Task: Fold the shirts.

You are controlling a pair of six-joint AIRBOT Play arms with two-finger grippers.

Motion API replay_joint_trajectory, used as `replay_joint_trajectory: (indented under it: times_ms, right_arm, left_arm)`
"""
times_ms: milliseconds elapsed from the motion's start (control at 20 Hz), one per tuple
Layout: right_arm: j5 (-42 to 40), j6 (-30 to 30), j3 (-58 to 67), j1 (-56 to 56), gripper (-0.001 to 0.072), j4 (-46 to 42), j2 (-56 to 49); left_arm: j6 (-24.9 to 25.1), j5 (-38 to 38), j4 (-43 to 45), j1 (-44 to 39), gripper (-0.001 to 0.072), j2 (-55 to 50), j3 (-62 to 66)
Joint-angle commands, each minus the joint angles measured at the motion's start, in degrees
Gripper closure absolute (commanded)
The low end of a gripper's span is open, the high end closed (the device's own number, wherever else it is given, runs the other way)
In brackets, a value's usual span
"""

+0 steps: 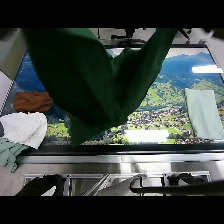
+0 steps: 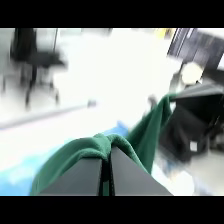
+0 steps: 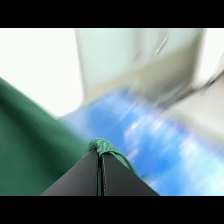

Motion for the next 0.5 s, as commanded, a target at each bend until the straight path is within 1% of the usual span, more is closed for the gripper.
replay_joint_trajectory:
  times_ms: [0, 50, 100, 200, 250, 350, 450]
  right_arm:
    - [-7.34, 1.95, 8.02, -0.17, 0.0695, -13.35, 1.4]
    - [-7.69, 5.44, 8.0, -0.17, 0.0695, -19.98, 1.64]
    - [-7.21, 9.79, 7.76, -0.17, 0.0695, -26.77, 1.51]
    - [-5.46, 16.22, 5.51, -0.17, 0.0694, -37.86, 0.09]
    - [-3.85, 18.08, 3.32, -0.17, 0.0694, -41.22, -0.98]
    - [0.44, 18.84, -1.73, -0.17, 0.0694, -42.8, -4.94]
    - [3.15, 18.93, -7.15, -0.15, 0.0694, -40.83, -10.73]
  left_arm:
    - [-1.03, -2.36, 2.14, 1.07, 0.0695, -3.39, 14.71]
    - [-1.7, -2.97, 4.13, 2.97, 0.0695, -2.67, 13.7]
    - [-2.27, -2.97, 5.05, 5.84, 0.0694, -0.81, 9.51]
    - [-2.32, -2.47, 4.85, 13.84, 0.0694, 3.8, -3.65]
    - [-2.54, -2.67, 3.96, 18.51, 0.0693, 5.73, -11.47]
    - [-2.29, -4.17, -0.24, 26.32, 0.0693, 7.61, -26.4]
    - [1.22, -5.01, -3.89, 30.71, 0.0693, 7.34, -40.28]
